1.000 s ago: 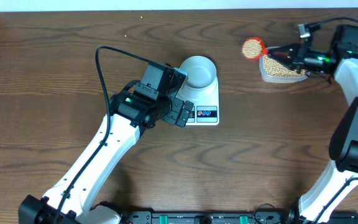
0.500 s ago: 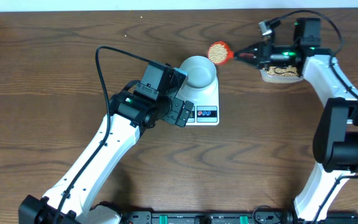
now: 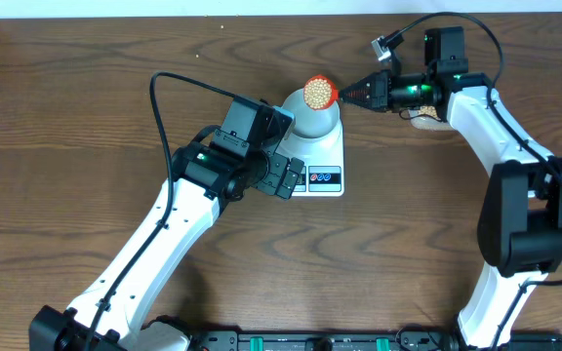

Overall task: Scoop item into bowl and weigh 50g on scale
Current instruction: 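Carry the filled scoop over the grey bowl with the right gripper, then tip the scoop to pour soybeans into the grey bowl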

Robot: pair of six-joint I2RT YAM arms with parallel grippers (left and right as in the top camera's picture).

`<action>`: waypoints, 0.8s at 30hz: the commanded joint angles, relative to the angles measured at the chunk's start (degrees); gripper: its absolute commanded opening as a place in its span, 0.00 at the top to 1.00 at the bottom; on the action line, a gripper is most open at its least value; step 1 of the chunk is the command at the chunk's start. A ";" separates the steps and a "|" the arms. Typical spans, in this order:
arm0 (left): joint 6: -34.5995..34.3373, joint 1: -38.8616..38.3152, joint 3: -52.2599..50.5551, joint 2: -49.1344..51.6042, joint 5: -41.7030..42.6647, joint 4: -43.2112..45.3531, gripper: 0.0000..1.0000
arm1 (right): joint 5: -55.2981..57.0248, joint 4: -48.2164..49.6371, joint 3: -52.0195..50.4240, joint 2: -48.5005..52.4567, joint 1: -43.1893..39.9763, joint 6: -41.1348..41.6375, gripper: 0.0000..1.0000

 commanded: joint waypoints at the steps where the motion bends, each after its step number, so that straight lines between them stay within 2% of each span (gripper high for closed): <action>1: 0.13 0.13 -0.15 -0.22 0.24 -0.20 0.02 | 4.28 -1.01 -0.04 -4.46 1.66 -4.26 0.98; 7: 0.13 0.13 -0.15 -0.22 0.24 -0.20 0.02 | 11.56 -4.20 -0.04 -5.86 3.85 -6.27 0.98; 24: 0.13 0.13 -0.15 -0.22 0.24 -0.20 0.02 | 17.73 -7.10 -0.04 -6.12 6.27 -7.82 0.98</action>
